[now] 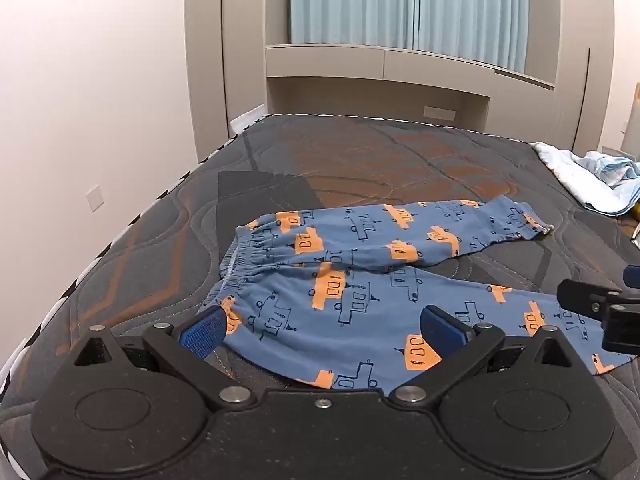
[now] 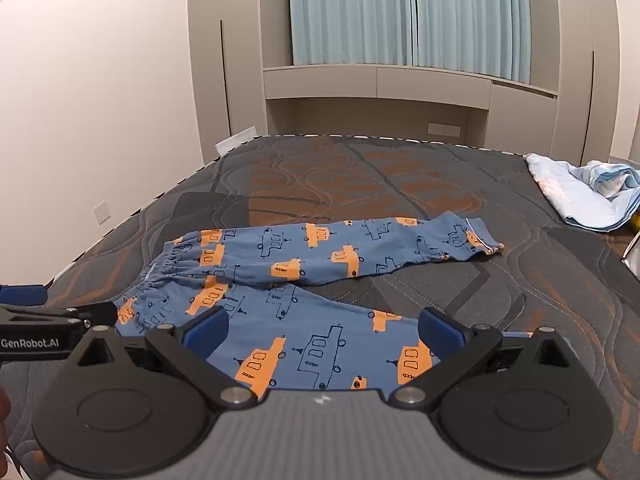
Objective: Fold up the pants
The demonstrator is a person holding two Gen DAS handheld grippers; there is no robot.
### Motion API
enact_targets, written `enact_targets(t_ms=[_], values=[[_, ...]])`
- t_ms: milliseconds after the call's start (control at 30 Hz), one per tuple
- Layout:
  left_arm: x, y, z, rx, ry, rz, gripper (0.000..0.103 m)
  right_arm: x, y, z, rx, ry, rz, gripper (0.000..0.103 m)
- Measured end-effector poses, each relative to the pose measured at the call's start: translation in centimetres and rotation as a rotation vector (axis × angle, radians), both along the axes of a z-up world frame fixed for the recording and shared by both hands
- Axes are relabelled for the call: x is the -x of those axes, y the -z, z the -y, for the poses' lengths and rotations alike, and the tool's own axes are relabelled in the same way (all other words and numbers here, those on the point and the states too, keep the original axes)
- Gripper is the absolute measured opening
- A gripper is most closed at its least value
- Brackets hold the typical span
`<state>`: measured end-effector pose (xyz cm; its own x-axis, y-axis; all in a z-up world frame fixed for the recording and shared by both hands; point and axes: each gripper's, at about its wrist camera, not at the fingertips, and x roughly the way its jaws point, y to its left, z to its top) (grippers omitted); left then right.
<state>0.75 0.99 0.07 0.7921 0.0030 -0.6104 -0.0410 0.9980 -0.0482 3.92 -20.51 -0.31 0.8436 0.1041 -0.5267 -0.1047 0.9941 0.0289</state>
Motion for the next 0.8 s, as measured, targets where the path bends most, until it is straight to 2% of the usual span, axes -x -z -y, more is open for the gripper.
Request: enact_targets(t_ms=[33, 133, 500, 800], values=[[0.6, -0.3, 1.0, -0.045, 0.013, 0.038, 0.103, 0.0, 0.1, 0.0, -0.003, -0.002, -0.003, 0.103], [0.9, -0.5, 1.8, -0.072, 0.022, 0.046, 0.103, -0.2, 0.2, 0.0, -0.010, -0.004, -0.010, 0.103], [1.1, -0.6, 1.8, -0.046, 0.034, 0.039, 0.103, 0.9, -0.8, -0.1, -0.007, -0.010, 0.010, 0.103], [1.0, -0.5, 1.7, -0.044, 0.034, 0.035, 0.103, 0.0, -0.4, -0.2, -0.013, -0.008, 0.005, 0.103]])
